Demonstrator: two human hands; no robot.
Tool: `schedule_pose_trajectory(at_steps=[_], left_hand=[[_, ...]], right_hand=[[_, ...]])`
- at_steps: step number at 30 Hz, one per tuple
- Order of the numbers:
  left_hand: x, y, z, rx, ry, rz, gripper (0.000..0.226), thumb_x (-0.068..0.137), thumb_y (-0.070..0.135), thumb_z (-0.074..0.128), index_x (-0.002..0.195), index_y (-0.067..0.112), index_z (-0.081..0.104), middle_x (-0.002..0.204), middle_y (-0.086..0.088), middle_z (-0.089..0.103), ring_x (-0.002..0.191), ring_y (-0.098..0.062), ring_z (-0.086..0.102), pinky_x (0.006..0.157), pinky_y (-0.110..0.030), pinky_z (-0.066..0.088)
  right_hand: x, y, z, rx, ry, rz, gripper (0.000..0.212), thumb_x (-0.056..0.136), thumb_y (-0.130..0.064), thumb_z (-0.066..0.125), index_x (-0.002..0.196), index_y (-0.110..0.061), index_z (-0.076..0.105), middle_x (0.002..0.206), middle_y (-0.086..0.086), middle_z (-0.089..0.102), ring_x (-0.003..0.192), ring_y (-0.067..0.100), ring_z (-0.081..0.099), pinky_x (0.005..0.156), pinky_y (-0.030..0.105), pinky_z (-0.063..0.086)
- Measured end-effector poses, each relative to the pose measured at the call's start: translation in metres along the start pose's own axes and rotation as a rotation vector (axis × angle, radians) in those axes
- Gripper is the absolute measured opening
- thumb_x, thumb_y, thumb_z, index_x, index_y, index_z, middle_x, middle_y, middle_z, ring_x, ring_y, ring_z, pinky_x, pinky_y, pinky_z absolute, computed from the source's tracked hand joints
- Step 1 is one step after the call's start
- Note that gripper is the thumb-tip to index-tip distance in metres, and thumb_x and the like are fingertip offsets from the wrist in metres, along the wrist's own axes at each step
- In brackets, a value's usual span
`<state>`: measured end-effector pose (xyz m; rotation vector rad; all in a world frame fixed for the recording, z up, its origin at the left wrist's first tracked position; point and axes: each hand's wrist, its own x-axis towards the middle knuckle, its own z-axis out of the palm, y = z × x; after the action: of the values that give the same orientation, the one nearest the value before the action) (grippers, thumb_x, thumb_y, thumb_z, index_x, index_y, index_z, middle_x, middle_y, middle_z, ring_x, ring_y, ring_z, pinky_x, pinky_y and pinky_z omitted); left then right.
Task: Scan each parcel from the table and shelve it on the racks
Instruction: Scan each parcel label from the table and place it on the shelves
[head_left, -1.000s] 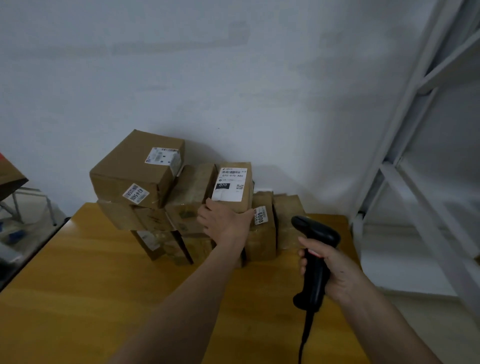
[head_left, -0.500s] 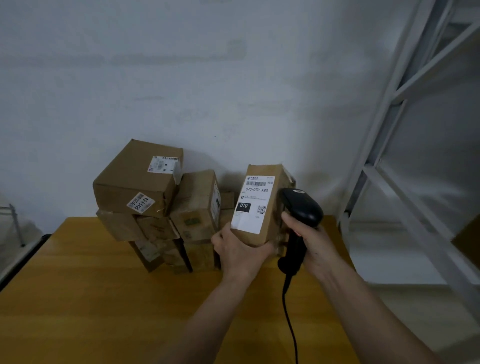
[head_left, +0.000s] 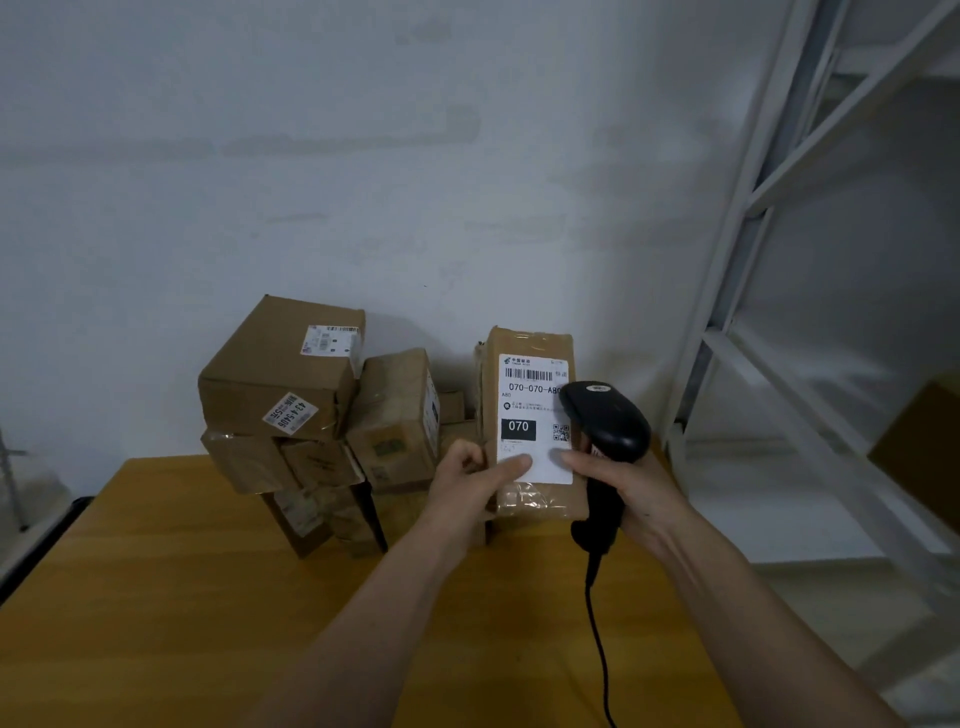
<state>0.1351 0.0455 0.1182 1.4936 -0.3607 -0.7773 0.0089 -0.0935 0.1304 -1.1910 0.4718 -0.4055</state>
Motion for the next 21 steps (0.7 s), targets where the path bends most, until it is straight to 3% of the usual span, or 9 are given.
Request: schedule_pose_trajectory(at_steps=[3, 5, 8, 10, 12, 15, 17, 21], left_hand=[[0.000, 0.000, -0.009, -0.100, -0.094, -0.135, 0.109, 0.042, 0.030, 0.093, 0.133, 0.029, 0.033, 0.120, 0.000, 0.061, 0.101, -0.023, 0.066, 0.070, -0.039, 0.059], [-0.001, -0.001, -0.011, -0.122, -0.180, -0.196, 0.128, 0.038, 0.029, 0.097, 0.146, 0.030, 0.027, 0.124, -0.003, 0.065, 0.107, -0.027, 0.065, 0.075, -0.041, 0.058], [0.000, -0.002, -0.008, -0.066, -0.230, -0.176, 0.114, 0.037, 0.029, 0.096, 0.138, 0.025, 0.043, 0.119, -0.001, 0.069, 0.107, -0.025, 0.067, 0.083, -0.043, 0.056], [0.003, 0.002, -0.005, -0.031, -0.136, -0.125, 0.107, 0.040, 0.025, 0.095, 0.135, 0.025, 0.045, 0.119, -0.001, 0.068, 0.109, -0.026, 0.065, 0.093, -0.049, 0.053], [0.007, 0.008, -0.004, -0.032, -0.045, -0.067, 0.107, 0.041, 0.022, 0.092, 0.135, 0.023, 0.044, 0.122, -0.001, 0.066, 0.113, -0.026, 0.061, 0.099, -0.052, 0.049], [0.012, 0.020, -0.002, -0.015, -0.010, 0.000, 0.112, 0.041, 0.026, 0.094, 0.140, 0.023, 0.040, 0.129, -0.001, 0.061, 0.121, -0.026, 0.055, 0.104, -0.052, 0.045], [0.015, 0.025, 0.000, 0.056, 0.002, 0.043, 0.111, 0.048, 0.026, 0.094, 0.143, 0.025, 0.037, 0.134, 0.001, 0.058, 0.126, -0.024, 0.051, 0.106, -0.052, 0.043], [0.020, 0.026, 0.004, 0.110, 0.025, 0.092, 0.108, 0.056, 0.024, 0.092, 0.146, 0.025, 0.032, 0.139, 0.000, 0.053, 0.131, -0.024, 0.046, 0.108, -0.051, 0.040]], right_hand=[[-0.003, 0.000, 0.000, -0.083, 0.023, 0.007, 0.058, 0.054, -0.014, 0.087, 0.109, -0.017, 0.068, 0.105, 0.009, 0.074, 0.096, 0.025, 0.072, 0.084, 0.040, 0.057], [-0.006, -0.001, 0.000, -0.133, 0.023, 0.016, 0.057, 0.052, -0.016, 0.088, 0.106, -0.019, 0.069, 0.103, 0.007, 0.075, 0.096, 0.023, 0.072, 0.091, 0.044, 0.054], [-0.012, -0.005, 0.004, -0.190, 0.014, 0.001, 0.057, 0.048, -0.030, 0.091, 0.101, -0.027, 0.071, 0.103, 0.000, 0.075, 0.100, 0.019, 0.070, 0.093, 0.042, 0.053], [-0.017, -0.010, 0.010, -0.250, 0.036, -0.050, 0.044, 0.050, -0.040, 0.089, 0.091, -0.036, 0.072, 0.095, -0.015, 0.075, 0.089, -0.001, 0.069, 0.078, 0.021, 0.055], [-0.022, -0.016, 0.018, -0.332, 0.103, -0.149, 0.025, 0.065, -0.037, 0.084, 0.084, -0.038, 0.068, 0.076, -0.028, 0.070, 0.072, -0.016, 0.062, 0.055, 0.004, 0.047], [-0.032, -0.022, 0.025, -0.414, 0.184, -0.244, 0.015, 0.078, -0.032, 0.077, 0.077, -0.022, 0.066, 0.053, -0.010, 0.063, 0.049, 0.000, 0.060, 0.047, 0.011, 0.046], [-0.043, -0.027, 0.029, -0.416, 0.181, -0.259, 0.021, 0.079, -0.032, 0.076, 0.075, -0.015, 0.065, 0.049, -0.005, 0.058, 0.045, 0.008, 0.058, 0.046, 0.015, 0.047], [-0.062, -0.037, 0.031, -0.392, 0.131, -0.257, 0.021, 0.081, -0.029, 0.074, 0.069, -0.015, 0.064, 0.048, -0.004, 0.057, 0.044, 0.010, 0.056, 0.046, 0.019, 0.047]])
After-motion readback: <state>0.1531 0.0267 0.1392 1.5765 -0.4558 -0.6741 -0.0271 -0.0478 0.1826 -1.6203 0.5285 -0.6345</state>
